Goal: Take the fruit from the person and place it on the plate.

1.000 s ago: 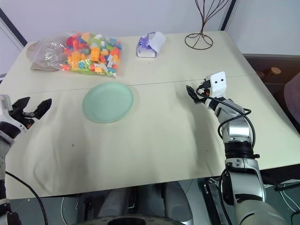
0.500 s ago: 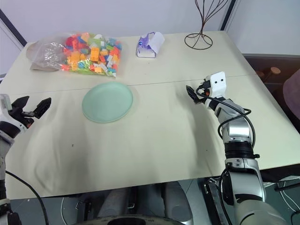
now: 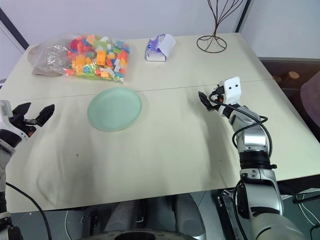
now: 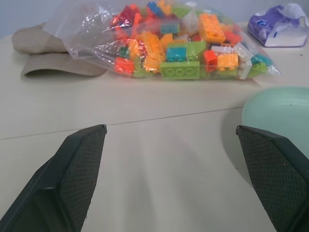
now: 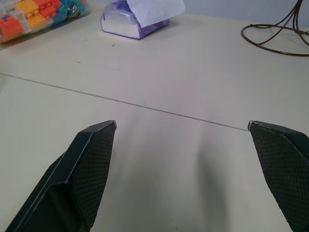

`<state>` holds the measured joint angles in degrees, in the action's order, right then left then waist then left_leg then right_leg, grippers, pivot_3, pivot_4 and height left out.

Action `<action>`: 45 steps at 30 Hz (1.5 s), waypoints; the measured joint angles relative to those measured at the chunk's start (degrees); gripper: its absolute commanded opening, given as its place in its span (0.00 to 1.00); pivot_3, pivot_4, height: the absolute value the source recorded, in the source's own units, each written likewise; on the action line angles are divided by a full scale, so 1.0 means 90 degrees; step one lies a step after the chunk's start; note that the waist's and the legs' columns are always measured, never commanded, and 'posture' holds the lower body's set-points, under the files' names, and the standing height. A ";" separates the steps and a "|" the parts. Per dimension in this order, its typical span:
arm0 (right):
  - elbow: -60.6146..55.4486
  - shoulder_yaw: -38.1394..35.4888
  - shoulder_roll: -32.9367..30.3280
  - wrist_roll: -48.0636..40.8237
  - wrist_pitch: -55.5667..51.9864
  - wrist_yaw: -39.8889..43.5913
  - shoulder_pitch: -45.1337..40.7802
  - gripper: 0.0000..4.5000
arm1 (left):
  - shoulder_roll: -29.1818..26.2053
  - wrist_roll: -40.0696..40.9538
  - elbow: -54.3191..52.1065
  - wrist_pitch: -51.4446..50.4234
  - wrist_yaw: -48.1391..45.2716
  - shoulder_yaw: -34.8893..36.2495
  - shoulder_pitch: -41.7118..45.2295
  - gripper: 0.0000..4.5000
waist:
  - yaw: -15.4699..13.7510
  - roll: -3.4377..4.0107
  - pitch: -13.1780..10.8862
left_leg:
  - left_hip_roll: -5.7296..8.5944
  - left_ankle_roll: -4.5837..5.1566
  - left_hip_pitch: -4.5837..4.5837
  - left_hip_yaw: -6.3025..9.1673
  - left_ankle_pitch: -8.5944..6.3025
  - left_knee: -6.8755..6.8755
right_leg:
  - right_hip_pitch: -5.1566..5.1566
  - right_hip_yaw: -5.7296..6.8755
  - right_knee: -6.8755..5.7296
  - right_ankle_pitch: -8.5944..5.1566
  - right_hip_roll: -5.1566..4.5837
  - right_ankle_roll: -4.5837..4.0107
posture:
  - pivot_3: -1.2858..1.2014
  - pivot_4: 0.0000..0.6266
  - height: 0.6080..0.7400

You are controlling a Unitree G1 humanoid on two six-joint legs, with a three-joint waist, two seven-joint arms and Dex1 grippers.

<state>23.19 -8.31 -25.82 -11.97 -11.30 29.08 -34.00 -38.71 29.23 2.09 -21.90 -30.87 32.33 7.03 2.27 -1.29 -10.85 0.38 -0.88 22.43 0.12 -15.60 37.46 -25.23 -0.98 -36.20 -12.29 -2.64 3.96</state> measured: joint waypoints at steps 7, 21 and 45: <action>0.0022 0.0002 0.0000 0.0003 0.0001 0.0011 -0.0006 0.99 | 0.0000 -0.0002 0.0000 0.0000 -0.0002 0.0000 0.0000 1.00 | 0.0000 0.0000 0.0000 | 0.0000 0.0000 0.0000 0.0000 0.0000 0.0000 | 0.0000 0.0000 0.0000 0.0000 0.0000 0.0000 | 0.52 0.24 1.00; 0.0023 0.0003 -0.0001 0.0057 0.0001 0.0056 -0.0006 0.99 | 0.0000 -0.0018 0.0001 0.0097 -0.0023 -0.0004 0.0001 1.00 | 0.0000 0.0000 0.0000 | 0.0000 0.0000 0.0000 0.0000 0.0000 0.0000 | 0.0000 0.0000 0.0000 0.0000 0.0000 0.0000 | 0.52 0.24 1.00; -0.2992 -0.0106 0.0110 -0.1788 -0.2736 0.0616 0.0468 0.99 | -0.1075 0.2308 -0.1469 -0.2076 -0.2249 -0.1016 0.1583 1.00 | 0.0026 0.0001 0.0000 | -0.0011 0.0001 -0.0014 0.0005 0.0000 0.0028 | 0.0026 0.0007 -0.0003 -0.0001 0.0037 0.0001 | 0.52 0.24 1.00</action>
<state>-3.74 -9.26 -24.83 -28.06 -35.92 34.62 -29.79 -48.39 50.00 -11.13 -40.58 -51.11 23.19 21.27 2.51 -1.29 -10.85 0.28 -0.87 22.31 0.17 -15.60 37.71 -25.00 -0.92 -36.23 -12.30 -2.31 3.97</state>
